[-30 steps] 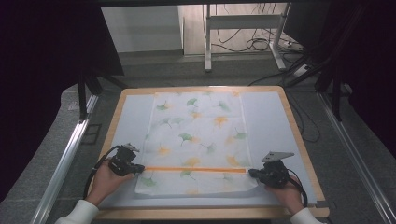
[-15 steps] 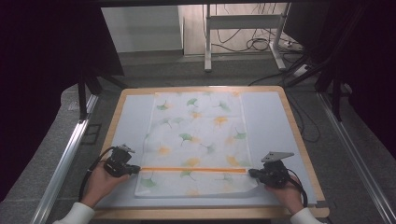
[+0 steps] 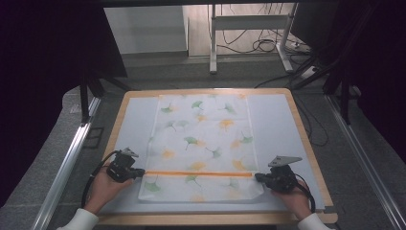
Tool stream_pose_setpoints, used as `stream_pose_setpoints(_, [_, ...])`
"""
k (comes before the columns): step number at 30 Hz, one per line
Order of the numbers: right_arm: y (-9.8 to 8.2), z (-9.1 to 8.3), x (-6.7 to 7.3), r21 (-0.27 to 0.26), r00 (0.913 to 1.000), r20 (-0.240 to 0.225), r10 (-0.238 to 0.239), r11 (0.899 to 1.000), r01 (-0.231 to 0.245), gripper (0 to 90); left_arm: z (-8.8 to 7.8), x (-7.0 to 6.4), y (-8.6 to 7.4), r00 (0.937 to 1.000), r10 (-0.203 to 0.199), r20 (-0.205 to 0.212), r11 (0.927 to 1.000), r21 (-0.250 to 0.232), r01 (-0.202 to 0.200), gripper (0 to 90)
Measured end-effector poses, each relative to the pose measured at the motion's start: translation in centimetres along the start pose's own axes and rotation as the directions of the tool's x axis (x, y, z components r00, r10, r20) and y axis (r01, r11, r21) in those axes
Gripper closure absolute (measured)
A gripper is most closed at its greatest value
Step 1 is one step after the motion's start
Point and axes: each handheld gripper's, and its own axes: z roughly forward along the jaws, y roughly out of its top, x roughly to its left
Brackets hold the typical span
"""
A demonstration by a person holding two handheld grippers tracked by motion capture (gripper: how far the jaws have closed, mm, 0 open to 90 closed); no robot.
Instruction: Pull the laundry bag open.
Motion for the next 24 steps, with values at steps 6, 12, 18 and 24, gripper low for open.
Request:
stream_pose_setpoints(6, [0.6,-0.5,0.3,-0.047,1.0,0.001,-0.009,0.999,0.009,89.7,-0.4,-0.2,-0.1,0.9999,0.013,-0.005,0.9987,-0.048,-0.014,83.1])
stream_pose_setpoints(12, [1.1,-0.6,0.8,-0.076,0.9997,-0.01,-0.022,0.997,0.022,89.4,-1.6,-0.6,-0.1,0.9997,-0.026,-0.002,0.9901,-0.138,0.025,61.4])
stream_pose_setpoints(18, [2.4,-0.2,1.2,-0.101,0.999,-0.02,-0.041,0.994,0.038,82.6,-2.2,-1.1,0.6,0.9999,-0.016,0.0,0.977,-0.213,0.016,51.3])
stream_pose_setpoints(24, [4.3,0.6,1.6,-0.126,0.9969,-0.022,-0.076,0.989,0.073,70.9,-1.5,-1.6,1.7,0.9999,-0.013,0.002,0.9585,-0.285,0.013,48.1])
